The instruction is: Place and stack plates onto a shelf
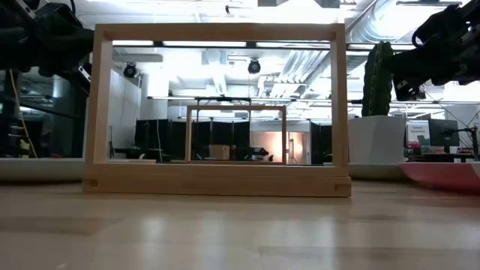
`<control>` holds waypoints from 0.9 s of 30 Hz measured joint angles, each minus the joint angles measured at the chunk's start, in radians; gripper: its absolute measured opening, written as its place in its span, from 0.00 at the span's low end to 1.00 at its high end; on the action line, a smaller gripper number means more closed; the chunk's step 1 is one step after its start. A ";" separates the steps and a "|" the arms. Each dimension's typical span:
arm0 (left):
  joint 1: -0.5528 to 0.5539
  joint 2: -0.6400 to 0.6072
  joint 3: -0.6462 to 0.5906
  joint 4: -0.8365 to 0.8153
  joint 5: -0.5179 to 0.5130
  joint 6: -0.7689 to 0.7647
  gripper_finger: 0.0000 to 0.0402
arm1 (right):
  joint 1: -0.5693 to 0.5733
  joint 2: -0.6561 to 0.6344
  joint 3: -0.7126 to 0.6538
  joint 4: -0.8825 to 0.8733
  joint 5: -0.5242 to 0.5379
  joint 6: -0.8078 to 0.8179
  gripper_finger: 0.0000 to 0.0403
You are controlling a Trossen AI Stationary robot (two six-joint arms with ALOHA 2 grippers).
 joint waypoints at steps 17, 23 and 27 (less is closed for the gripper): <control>0.000 0.000 0.000 0.000 0.000 0.000 0.00 | 0.000 0.000 0.000 0.011 0.000 -0.004 0.00; 0.000 0.000 0.000 0.000 0.000 0.000 0.00 | 0.000 0.000 -0.001 0.346 0.094 0.397 0.00; 0.000 0.000 0.000 0.000 0.000 0.000 0.00 | 0.000 0.000 -0.001 0.487 0.295 0.599 0.00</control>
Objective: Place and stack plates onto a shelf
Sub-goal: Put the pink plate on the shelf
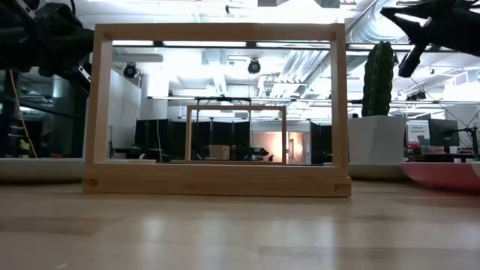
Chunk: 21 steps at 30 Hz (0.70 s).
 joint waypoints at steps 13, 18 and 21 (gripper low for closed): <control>0.000 0.000 0.000 0.000 0.000 0.000 0.00 | 0.098 0.407 0.326 -0.327 0.004 0.271 0.13; 0.000 0.000 0.000 0.000 0.000 0.000 0.00 | 0.167 0.665 0.643 -0.971 -0.112 0.313 0.23; 0.000 0.000 0.000 0.000 0.000 0.000 0.00 | 0.219 0.810 0.745 -1.225 -0.138 0.416 0.27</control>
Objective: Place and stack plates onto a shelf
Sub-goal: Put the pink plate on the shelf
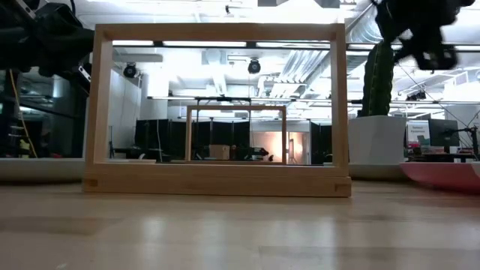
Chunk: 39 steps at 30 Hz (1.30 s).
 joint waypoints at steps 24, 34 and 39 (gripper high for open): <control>0.000 0.000 0.000 0.000 0.000 0.000 0.00 | 0.110 0.640 -0.001 0.069 0.046 0.570 0.28; 0.000 0.000 0.000 0.000 0.000 0.000 0.00 | 0.110 0.696 -0.002 0.069 0.045 0.632 0.28; 0.000 0.000 0.000 0.000 0.000 0.000 0.00 | 0.110 0.693 -0.001 0.060 0.044 0.626 0.17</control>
